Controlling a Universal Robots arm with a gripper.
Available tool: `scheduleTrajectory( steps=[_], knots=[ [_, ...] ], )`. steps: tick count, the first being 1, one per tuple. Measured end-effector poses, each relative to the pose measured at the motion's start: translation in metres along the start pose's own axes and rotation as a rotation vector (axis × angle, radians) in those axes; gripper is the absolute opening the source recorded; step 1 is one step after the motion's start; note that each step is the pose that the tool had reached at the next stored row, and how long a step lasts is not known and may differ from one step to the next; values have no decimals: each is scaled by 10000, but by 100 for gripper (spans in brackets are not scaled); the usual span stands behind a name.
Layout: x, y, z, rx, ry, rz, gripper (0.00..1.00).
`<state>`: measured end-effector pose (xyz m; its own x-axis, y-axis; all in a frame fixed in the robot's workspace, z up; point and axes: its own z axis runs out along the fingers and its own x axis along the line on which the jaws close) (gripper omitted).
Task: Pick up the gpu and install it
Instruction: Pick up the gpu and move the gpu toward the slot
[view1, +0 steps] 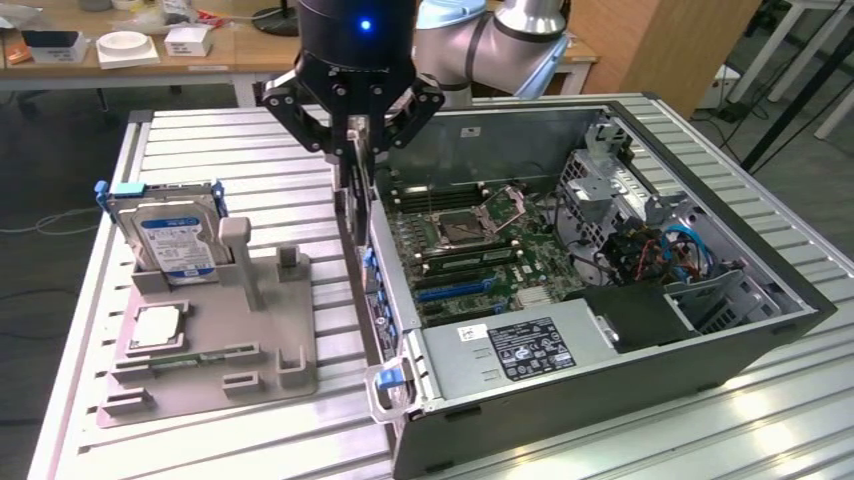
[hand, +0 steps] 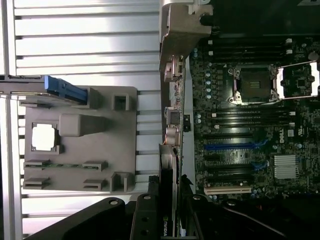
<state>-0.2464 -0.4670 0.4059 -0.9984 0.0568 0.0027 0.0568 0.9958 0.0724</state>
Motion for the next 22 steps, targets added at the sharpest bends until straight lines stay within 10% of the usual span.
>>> scheduleTrajectory(
  steps=[22],
  knots=[
    [-335,18,8,2,24,-325,26]
  ],
)
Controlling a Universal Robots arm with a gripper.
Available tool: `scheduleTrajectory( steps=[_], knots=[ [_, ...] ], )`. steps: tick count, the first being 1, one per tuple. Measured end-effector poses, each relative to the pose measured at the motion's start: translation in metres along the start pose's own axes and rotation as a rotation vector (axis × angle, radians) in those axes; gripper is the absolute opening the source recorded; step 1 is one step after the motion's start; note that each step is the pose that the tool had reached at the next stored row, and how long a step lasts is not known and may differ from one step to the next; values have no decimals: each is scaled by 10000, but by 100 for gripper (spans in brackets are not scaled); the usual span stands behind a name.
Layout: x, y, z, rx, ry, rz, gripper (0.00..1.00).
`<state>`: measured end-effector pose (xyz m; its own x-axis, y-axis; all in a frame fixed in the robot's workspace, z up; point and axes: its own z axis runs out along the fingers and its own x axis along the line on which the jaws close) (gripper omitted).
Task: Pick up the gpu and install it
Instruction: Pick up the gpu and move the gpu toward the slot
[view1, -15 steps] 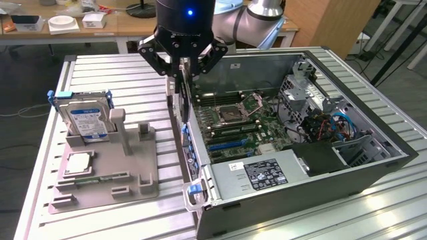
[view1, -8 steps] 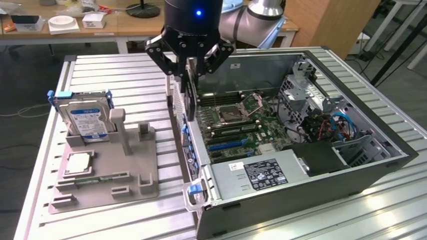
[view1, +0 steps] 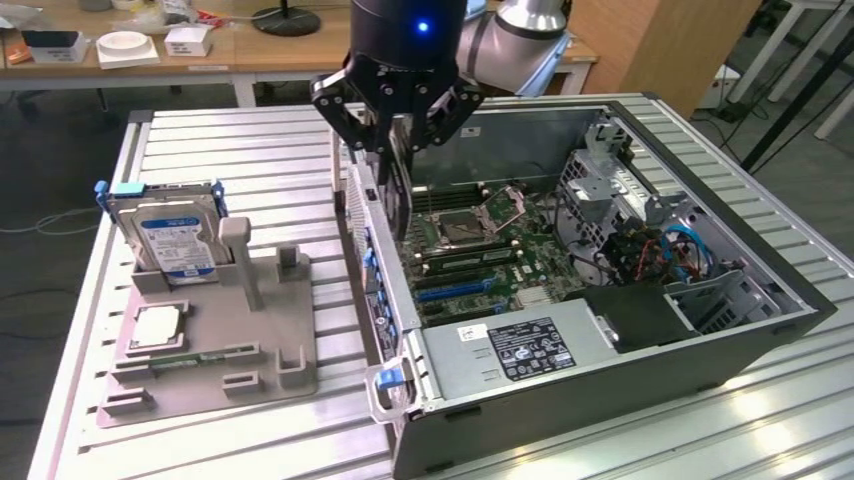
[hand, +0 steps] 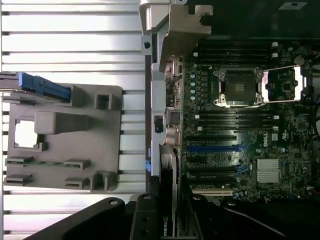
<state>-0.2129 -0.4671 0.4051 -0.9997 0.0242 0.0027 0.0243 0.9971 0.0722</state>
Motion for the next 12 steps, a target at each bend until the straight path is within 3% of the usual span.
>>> scheduleTrajectory(
  steps=[12],
  knots=[
    [-169,4,4,-1,18,-247,26]
  ],
)
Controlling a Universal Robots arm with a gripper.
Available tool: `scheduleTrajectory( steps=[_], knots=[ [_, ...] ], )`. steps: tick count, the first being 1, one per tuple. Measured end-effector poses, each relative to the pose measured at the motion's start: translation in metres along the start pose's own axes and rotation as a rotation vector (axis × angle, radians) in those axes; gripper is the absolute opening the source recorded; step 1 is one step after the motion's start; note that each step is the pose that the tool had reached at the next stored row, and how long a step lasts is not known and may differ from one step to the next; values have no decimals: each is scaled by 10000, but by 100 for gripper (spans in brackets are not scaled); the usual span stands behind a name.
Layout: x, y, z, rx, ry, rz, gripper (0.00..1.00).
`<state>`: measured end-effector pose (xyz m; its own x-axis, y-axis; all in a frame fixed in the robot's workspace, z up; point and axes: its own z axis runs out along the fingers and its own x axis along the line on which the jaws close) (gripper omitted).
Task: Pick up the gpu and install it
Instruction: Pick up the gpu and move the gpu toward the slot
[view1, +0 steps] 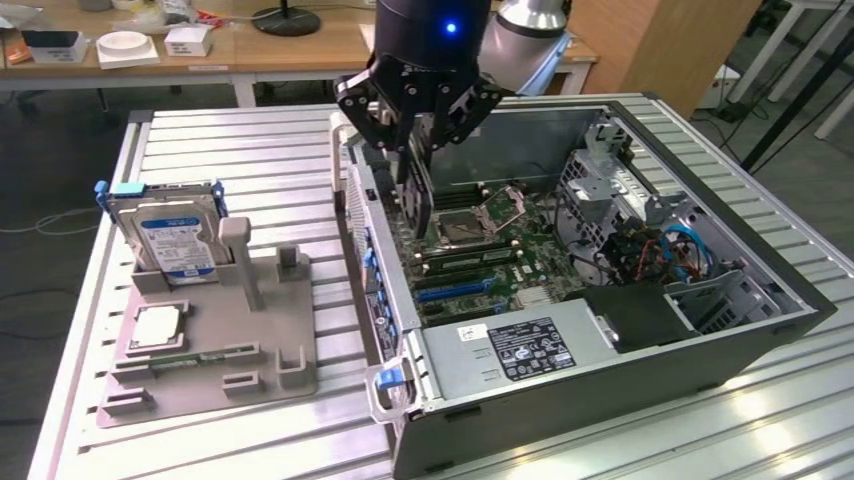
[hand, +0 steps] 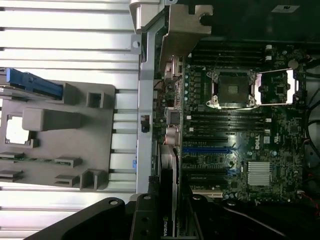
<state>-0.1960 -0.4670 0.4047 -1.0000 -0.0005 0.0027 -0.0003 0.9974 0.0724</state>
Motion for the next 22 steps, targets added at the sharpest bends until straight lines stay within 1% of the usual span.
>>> scheduleTrajectory(
  steps=[22],
  knots=[
    [-318,-1,9,1,26,-350,26]
  ],
)
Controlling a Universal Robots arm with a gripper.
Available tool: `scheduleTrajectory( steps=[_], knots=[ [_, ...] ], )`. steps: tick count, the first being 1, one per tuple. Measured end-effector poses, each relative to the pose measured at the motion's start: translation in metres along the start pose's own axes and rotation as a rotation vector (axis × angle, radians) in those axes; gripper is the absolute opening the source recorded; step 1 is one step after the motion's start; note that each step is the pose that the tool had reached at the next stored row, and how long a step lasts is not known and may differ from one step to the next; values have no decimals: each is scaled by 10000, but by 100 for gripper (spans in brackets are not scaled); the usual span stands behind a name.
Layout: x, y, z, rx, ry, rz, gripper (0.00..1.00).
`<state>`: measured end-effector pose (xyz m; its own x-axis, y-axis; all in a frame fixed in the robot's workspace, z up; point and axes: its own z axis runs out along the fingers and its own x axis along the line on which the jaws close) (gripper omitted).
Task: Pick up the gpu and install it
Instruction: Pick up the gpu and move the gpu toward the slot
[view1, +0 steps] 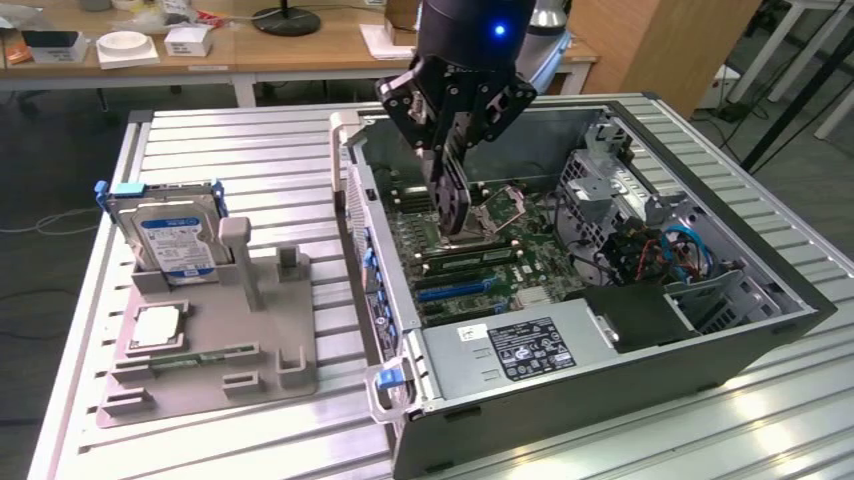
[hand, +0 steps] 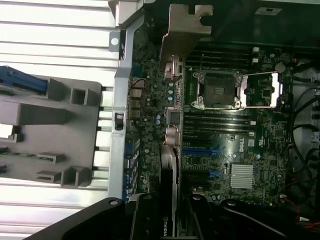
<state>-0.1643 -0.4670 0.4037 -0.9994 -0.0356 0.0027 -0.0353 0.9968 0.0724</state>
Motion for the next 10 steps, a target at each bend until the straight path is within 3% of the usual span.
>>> scheduleTrajectory(
  steps=[10],
  knots=[
    [-120,-5,8,1,11,-148,26]
  ],
)
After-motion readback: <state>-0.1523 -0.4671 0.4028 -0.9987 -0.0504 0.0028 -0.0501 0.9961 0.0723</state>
